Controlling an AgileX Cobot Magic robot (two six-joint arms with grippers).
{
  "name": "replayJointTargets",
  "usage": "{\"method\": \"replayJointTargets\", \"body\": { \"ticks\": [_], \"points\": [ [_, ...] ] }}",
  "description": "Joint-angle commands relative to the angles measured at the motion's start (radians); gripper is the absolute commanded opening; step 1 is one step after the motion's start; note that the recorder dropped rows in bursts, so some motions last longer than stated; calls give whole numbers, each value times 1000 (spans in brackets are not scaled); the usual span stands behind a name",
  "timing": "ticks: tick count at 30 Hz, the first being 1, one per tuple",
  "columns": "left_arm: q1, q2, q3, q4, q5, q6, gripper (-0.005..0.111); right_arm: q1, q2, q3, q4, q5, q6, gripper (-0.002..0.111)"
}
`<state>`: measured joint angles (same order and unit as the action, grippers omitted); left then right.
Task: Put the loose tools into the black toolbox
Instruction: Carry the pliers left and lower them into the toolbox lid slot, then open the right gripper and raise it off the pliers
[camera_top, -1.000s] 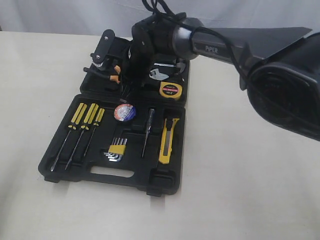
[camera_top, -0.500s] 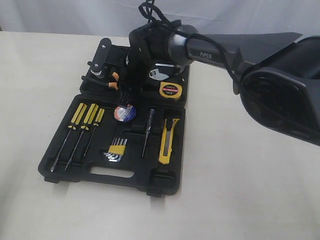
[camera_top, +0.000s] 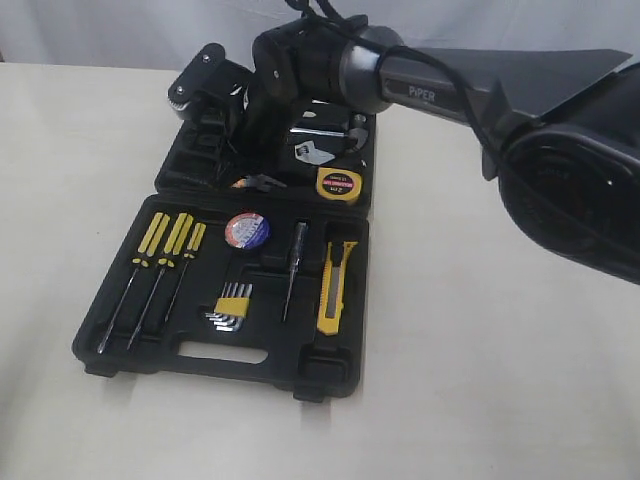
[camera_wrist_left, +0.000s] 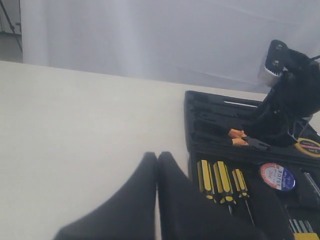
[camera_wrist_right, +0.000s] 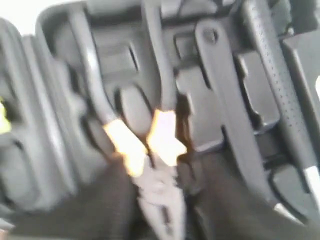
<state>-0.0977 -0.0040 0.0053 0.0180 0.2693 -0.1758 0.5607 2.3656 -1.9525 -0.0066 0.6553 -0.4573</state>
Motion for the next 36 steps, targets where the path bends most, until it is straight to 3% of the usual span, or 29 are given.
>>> {"method": "replayJointTargets", "body": {
  "ticks": [1, 8, 13, 20, 36],
  "points": [
    [-6, 4, -5, 0, 0, 0, 0, 2, -8, 0, 81, -13, 126, 0],
    [-6, 4, -5, 0, 0, 0, 0, 2, 51, 0, 118, -129, 226, -1],
    [-6, 4, -5, 0, 0, 0, 0, 0, 79, 0, 106, -81, 226, -1],
    [-6, 4, -5, 0, 0, 0, 0, -18, 81, 0, -93, 11, 369, -1],
    [-6, 4, -5, 0, 0, 0, 0, -19, 27, -36, -36, 62, 365, -1]
  ]
}}
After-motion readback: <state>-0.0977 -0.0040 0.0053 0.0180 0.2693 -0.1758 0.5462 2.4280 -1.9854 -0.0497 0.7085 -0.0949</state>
